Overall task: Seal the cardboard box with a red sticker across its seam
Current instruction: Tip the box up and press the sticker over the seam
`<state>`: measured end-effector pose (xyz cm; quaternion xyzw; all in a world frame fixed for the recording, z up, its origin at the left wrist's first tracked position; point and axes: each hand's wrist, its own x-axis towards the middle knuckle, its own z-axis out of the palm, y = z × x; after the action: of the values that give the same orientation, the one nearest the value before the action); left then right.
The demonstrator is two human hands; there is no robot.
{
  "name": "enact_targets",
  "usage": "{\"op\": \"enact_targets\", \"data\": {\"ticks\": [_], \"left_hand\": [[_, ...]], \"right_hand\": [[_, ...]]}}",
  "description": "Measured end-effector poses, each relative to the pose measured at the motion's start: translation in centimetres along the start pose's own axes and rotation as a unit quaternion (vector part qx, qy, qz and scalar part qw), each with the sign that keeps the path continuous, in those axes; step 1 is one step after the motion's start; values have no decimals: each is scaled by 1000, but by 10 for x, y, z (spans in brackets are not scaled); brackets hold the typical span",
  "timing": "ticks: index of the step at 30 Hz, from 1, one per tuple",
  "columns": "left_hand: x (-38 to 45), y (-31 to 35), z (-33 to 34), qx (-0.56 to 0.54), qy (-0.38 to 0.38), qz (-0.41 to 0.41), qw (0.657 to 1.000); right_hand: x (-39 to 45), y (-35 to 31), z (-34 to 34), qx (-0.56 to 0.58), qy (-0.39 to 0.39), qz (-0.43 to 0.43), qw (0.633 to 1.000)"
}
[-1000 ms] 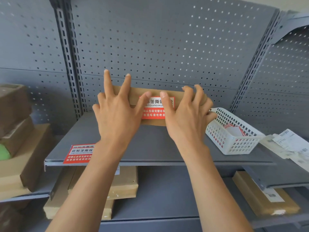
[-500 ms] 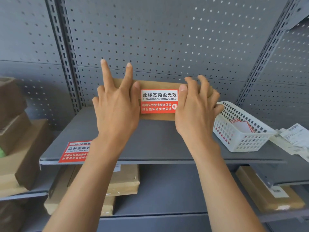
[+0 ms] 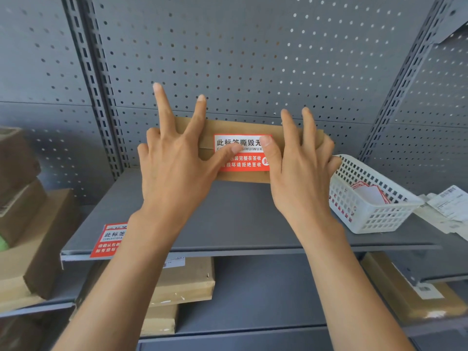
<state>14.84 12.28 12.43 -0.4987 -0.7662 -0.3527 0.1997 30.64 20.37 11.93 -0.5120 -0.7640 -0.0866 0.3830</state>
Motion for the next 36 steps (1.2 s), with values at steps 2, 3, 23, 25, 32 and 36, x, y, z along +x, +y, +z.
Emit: {"op": "enact_targets", "data": {"ticks": [2, 3, 23, 25, 32, 36], "left_hand": [[1, -3, -3, -5, -4, 8, 1000], [2, -4, -5, -7, -5, 11, 1000], [-4, -21, -25, -10, -90, 43, 995], [-5, -25, -27, -14, -100, 55, 993], [-3, -43, -29, -47, -145, 83, 985], [-2, -50, -31, -55, -160, 96, 981]], "right_hand": [[0, -1, 0, 2, 0, -5, 1000], [0, -2, -1, 4, 4, -5, 1000], [-11, -10, -14, 9, -55, -21, 998], [-11, -8, -15, 26, -64, -25, 997], [-15, -3, -13, 58, -62, -51, 995], [-16, -3, -13, 65, -69, -61, 994]]}}
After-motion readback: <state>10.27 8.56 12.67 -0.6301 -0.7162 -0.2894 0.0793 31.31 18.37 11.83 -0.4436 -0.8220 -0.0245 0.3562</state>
